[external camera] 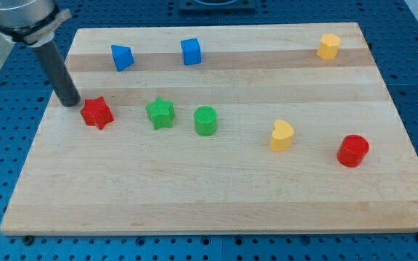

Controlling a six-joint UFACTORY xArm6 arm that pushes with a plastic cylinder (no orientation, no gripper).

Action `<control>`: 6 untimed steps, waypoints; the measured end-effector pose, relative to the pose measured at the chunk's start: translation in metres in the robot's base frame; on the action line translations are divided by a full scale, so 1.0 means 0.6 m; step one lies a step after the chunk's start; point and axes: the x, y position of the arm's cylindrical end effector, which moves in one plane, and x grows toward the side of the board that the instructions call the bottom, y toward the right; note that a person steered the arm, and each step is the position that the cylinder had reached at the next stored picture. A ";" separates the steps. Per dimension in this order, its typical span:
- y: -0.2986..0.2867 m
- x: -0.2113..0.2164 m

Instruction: Slide the red star closer to the green star

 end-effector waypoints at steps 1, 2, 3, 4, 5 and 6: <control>-0.057 0.028; -0.054 0.075; -0.030 0.107; -0.004 0.070; 0.032 0.039; 0.064 0.039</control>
